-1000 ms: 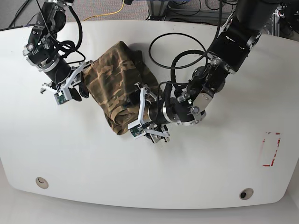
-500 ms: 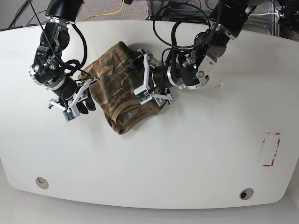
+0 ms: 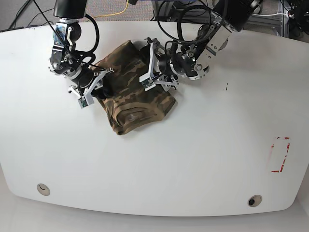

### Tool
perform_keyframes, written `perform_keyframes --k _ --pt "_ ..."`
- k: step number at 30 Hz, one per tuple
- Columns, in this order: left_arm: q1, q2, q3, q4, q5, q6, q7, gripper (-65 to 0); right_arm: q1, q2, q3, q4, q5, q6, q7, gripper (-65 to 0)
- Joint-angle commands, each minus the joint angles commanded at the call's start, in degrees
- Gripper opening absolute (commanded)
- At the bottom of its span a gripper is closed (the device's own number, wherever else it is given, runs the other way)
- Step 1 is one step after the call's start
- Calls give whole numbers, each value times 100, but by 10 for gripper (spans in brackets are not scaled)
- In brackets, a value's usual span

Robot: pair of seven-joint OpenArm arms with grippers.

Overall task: Layout the t-shirt on the table in an organized manner, then fold the t-shirt properly
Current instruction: 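Grasp the folded bundle's edge with the left gripper and lift it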

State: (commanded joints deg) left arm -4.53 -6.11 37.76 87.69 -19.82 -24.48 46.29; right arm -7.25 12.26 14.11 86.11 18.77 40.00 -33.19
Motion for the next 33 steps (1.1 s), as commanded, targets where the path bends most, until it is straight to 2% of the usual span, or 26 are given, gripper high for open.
perform_keyframes --k 5,11,18,20,27,29,33 --pt "-360 -44 88 -369 0 0 -88 -186 -316 0 26 220 26 0 26 -512" --pt "-492 -598 -88 -176 -26 0 -88 -186 -870 -44 18 1011 26 0 9 -512" --pt "-475 -870 -281 352 -26 0 -70 -186 -1064 -53 18 1327 26 0 9 -512" --pt "-466 -923 -299 545 -26 0 70 -186 -1046 -53 26 1336 26 0 9 -512" --pt "-475 -897 -316 1380 -26 0 475 -186 -941 0 176 1662 26 0 -26 -512" --pt "-475 -844 -316 1538 -26 0 475 -186 -905 -9 290 1855 18 0 -167 -512" --pt "-475 -501 -369 1600 -9 18 448 -186 -747 9 659 2400 26 0 -782 -512"
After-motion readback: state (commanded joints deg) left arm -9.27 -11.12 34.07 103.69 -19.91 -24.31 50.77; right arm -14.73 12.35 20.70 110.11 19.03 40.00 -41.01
